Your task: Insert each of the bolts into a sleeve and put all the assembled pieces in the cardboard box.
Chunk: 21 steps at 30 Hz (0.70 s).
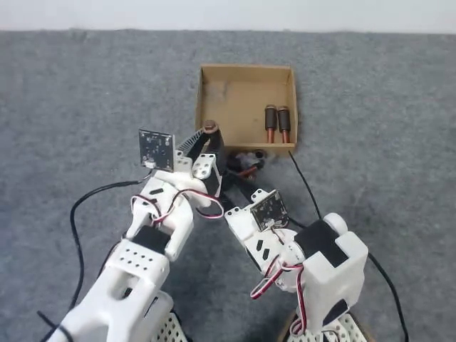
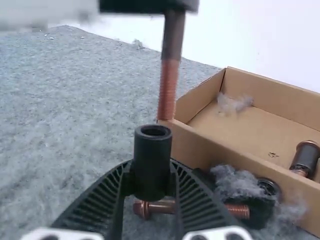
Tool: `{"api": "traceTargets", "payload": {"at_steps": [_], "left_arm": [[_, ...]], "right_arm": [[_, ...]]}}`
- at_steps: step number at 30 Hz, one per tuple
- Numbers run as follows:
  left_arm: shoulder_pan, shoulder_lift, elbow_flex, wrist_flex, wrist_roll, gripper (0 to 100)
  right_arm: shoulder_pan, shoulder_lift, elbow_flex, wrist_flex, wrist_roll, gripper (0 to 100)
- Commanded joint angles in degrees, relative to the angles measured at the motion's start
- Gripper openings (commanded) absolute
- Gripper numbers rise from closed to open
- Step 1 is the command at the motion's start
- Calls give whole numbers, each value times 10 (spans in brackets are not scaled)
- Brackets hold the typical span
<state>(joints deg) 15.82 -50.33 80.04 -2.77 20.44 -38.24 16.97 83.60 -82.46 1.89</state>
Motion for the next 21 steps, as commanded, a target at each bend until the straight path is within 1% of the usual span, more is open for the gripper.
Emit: {"api": "traceTargets", "payload": {"at_steps": [1,11,13,16,19,21], "left_arm": [[3,-57,-12,33,-6,10],[9,-73,-11,88,-5,10],[12,-74,-6,87,-5,10],[18,-74,4,71,-5,10],[20,-74,19,41,-5,10],[21,-74,22,36,-5,10]], "right_arm": [[3,-36,-13,1,-2,7],[4,-36,-11,1,-1,6],[4,-40,-4,1,3,6],[5,-40,0,1,28,6],[8,-40,0,1,27,6],[12,-41,0,1,29,6]]}}
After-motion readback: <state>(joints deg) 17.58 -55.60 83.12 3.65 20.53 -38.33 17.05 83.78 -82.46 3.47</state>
